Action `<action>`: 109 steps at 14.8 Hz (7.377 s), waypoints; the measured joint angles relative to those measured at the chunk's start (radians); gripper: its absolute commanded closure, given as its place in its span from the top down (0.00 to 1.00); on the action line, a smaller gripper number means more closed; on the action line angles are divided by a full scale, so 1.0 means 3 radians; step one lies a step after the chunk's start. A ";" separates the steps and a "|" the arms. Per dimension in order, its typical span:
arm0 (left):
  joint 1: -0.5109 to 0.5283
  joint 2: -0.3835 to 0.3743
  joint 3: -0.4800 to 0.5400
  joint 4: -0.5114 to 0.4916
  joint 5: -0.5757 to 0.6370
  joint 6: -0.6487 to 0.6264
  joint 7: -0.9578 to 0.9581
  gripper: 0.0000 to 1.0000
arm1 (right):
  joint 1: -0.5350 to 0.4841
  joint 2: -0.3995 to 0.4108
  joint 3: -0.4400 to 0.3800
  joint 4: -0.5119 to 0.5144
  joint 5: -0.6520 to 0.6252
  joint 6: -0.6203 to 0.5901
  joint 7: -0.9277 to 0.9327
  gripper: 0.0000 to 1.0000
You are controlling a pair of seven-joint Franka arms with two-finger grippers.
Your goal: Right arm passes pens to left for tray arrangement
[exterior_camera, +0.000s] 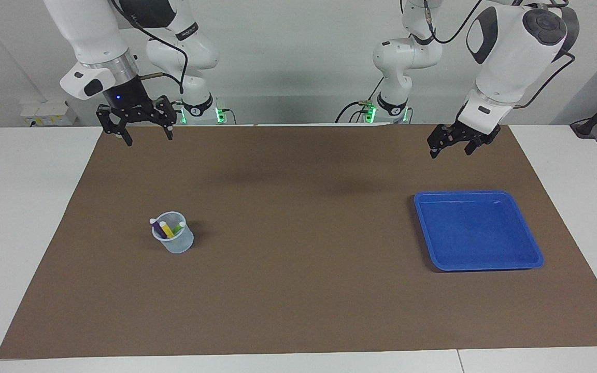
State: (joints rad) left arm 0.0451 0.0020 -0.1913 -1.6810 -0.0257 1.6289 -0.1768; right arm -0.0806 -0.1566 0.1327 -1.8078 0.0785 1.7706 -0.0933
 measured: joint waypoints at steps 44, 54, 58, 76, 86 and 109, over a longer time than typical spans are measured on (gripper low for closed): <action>-0.0569 -0.0055 -0.0077 -0.0313 -0.0730 0.0919 -0.2853 1.00 | -0.0052 -0.0139 -0.0038 -0.0291 -0.0006 -0.0405 -0.0010 1.00; -0.0995 -0.0110 -0.0083 -0.0599 -0.0812 0.1652 -0.4776 1.00 | -0.0136 0.0040 -0.0039 -0.0689 -0.0009 0.0591 -0.0625 1.00; -0.1020 -0.0143 -0.0082 -0.0739 -0.0813 0.1831 -0.5270 1.00 | -0.0205 0.0285 -0.0041 -0.0693 -0.0010 0.0884 -0.1091 1.00; -0.1258 -0.0137 -0.0077 -0.0937 -0.0815 0.2228 -0.5646 1.00 | -0.0175 0.0927 -0.0018 -0.0691 -0.0469 0.1624 -0.2578 0.85; -0.1255 -0.0137 -0.0055 -0.0951 -0.0815 0.2228 -0.5645 1.00 | -0.0172 0.1020 -0.0015 -0.0597 -0.0525 0.1643 -0.2620 0.61; -0.1226 -0.0137 -0.0022 -0.0953 -0.0815 0.2229 -0.5644 1.00 | -0.0132 0.1159 -0.0010 -0.0475 -0.0530 0.1703 -0.2621 0.11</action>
State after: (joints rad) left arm -0.3226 -0.0390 -0.1979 -1.9668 -0.2704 2.2976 -1.8700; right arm -0.1201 0.1910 0.1296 -1.9503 -0.0805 2.2815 -0.8794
